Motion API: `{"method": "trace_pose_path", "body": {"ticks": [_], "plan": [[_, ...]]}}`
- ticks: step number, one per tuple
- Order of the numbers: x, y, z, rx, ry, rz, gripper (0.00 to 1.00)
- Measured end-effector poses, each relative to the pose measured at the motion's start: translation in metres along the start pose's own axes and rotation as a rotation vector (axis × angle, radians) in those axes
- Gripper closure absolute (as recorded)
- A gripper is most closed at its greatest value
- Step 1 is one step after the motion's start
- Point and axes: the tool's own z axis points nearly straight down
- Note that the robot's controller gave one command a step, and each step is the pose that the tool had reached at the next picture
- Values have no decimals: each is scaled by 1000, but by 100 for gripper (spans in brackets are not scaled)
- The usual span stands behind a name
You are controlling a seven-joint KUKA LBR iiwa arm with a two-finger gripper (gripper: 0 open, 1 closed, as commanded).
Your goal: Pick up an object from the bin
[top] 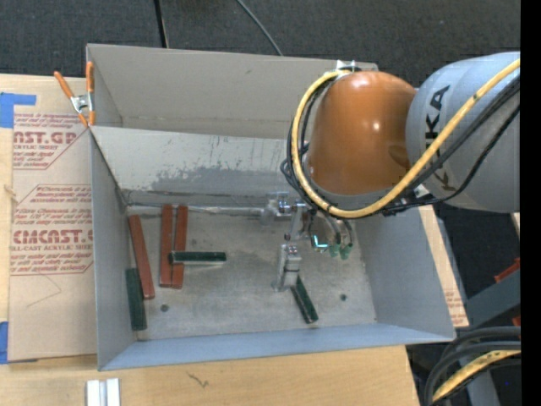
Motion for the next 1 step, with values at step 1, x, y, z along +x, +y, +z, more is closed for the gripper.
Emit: {"method": "trace_pose_path", "body": {"ticks": [1], "plan": [[-2, 0, -4, -1, -8, 1, 0]]}}
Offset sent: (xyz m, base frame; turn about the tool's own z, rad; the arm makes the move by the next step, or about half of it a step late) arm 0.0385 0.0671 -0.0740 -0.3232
